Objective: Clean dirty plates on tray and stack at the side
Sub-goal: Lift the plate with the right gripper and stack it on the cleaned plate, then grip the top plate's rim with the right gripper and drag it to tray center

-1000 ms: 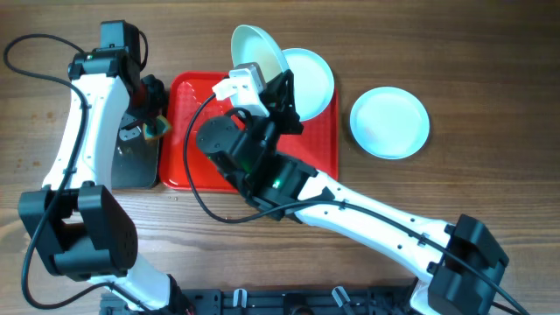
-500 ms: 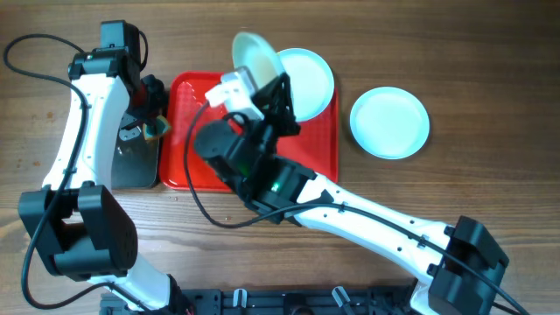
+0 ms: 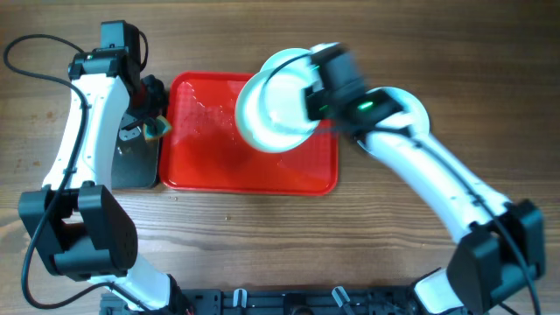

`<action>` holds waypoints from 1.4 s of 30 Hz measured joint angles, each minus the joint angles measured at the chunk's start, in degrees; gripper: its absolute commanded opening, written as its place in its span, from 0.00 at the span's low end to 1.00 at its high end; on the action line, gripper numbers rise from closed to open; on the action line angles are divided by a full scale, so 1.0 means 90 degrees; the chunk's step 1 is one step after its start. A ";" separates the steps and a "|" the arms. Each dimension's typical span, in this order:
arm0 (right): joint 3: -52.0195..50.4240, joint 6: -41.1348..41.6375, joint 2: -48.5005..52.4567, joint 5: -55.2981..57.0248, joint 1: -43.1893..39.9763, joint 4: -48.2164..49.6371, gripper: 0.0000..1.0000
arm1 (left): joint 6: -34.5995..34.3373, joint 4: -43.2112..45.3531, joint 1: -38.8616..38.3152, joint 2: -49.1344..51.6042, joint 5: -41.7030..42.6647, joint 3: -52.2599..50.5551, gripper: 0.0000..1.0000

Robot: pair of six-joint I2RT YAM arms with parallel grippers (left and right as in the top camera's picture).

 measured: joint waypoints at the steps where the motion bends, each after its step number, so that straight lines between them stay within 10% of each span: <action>1: 0.0002 0.0066 -0.0049 -0.0299 -0.0313 -0.0073 0.04 | 0.0000 0.0002 0.0000 0.0000 0.0012 0.0000 0.04; 11: -0.0279 0.0712 -0.0114 -0.1248 -0.3667 -0.0797 0.04 | 0.0000 0.0039 0.0000 0.0000 0.0017 0.0000 0.04; 20: -0.1591 0.1166 -0.0114 -0.0923 -0.4184 -0.0474 0.04 | 0.0000 0.0049 0.0000 0.0002 0.0019 0.0000 0.04; 21: -0.1666 0.1229 -0.0114 -0.0835 -0.4184 -0.0461 0.10 | 0.0000 0.0049 0.0000 0.0000 0.0017 0.0000 0.04; 23: -0.1763 0.1343 -0.0114 -0.0707 -0.4184 -0.0452 0.64 | 0.0000 0.0049 0.0000 0.0002 0.0019 0.0000 0.04; 25: -0.1770 0.1375 -0.0114 -0.0692 -0.4184 -0.0340 0.80 | 0.0000 0.0046 0.0000 0.0002 0.0017 0.0000 0.04; 42: -0.0063 0.1588 0.0588 -0.1426 -0.0969 0.0364 0.63 | 0.0000 0.0075 0.0000 0.0002 0.0019 0.0000 0.04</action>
